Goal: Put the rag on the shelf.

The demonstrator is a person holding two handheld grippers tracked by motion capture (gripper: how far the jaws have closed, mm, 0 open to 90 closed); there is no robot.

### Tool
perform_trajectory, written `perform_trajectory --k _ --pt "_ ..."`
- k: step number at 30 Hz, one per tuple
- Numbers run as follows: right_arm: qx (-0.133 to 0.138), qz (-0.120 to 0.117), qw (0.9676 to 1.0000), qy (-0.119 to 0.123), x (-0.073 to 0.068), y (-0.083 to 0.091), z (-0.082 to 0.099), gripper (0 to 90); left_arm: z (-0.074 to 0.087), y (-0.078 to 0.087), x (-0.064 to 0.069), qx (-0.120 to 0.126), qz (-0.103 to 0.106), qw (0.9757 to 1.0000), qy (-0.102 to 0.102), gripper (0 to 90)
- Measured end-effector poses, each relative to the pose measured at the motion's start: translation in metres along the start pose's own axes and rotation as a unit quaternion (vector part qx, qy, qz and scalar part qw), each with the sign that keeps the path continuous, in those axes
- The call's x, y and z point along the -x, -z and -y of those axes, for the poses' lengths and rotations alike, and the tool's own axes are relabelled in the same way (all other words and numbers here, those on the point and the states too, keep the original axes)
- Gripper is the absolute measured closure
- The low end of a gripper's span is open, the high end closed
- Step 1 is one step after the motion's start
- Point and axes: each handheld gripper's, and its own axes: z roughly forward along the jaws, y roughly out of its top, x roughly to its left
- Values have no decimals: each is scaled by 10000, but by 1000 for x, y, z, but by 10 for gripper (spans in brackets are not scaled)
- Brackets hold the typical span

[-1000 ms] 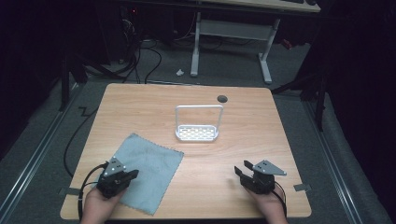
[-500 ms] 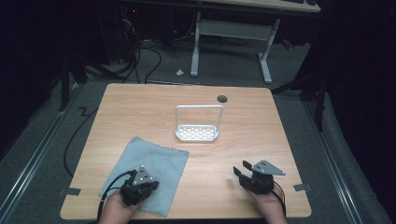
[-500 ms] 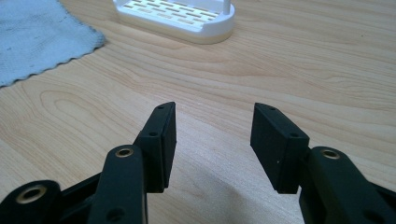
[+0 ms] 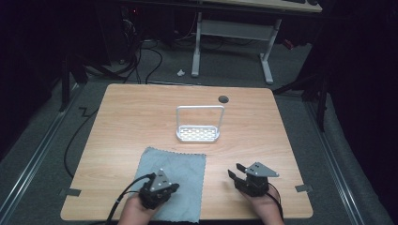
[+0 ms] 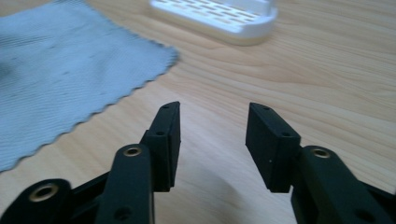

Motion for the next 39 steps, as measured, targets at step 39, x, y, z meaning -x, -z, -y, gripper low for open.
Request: perform_trajectory --k 39 --pt "-780 -401 9948 509 -16 -14 6 900 10 -21 -5 -334 88 9994 25 877"
